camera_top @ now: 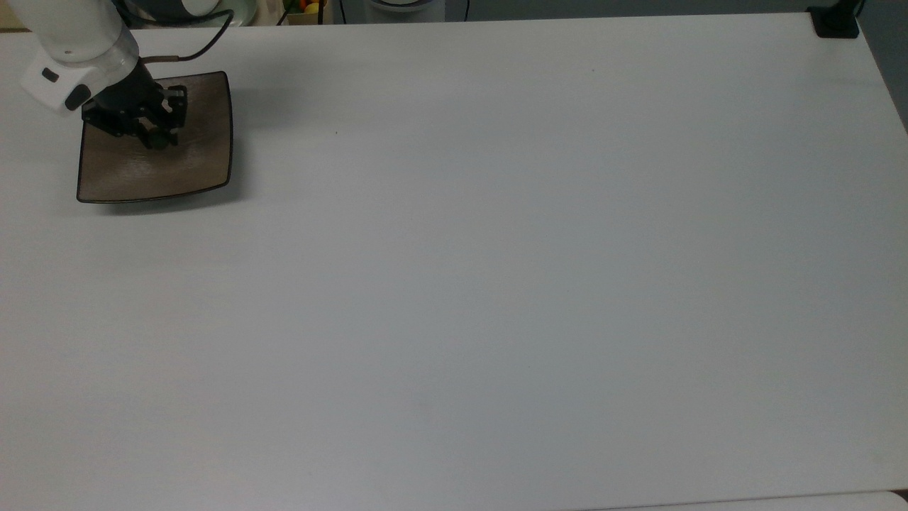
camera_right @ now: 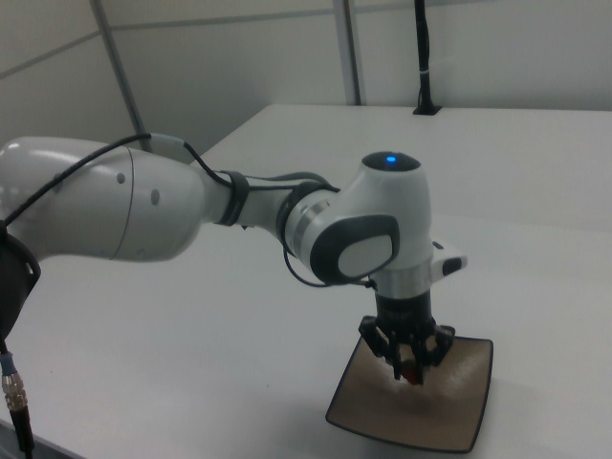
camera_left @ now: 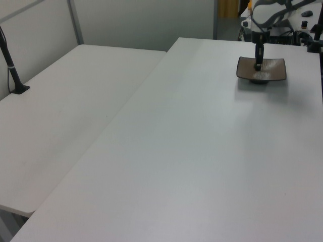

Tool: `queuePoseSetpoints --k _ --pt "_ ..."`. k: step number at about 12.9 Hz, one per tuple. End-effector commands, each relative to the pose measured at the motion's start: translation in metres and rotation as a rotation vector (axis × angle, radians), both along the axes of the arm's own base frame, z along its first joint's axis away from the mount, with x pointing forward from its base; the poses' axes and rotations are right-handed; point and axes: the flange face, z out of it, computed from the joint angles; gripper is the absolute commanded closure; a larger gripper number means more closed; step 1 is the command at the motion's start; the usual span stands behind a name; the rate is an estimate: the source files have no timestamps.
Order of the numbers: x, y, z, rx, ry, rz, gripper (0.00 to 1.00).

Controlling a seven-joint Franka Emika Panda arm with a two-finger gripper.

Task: Strawberries on a ceramic plate
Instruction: 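Open the gripper to release the strawberry onto the plate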

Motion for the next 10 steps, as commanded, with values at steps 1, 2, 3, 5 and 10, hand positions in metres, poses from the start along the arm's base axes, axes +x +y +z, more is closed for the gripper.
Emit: queuePoseSetpoints --k 1,2,3,5,10 --pt "-0.009 -0.004 -0.018 -0.020 -0.007 -0.003 0.80" --pt "-0.010 -0.006 -0.019 -0.021 -0.007 -0.006 0.64" --pt "-0.010 -0.007 -0.018 -0.021 -0.006 -0.007 0.23" --pt "-0.009 -0.006 -0.016 -0.019 -0.009 -0.015 0.00" --pt "-0.002 0.001 0.038 -0.039 -0.094 -0.097 0.00"
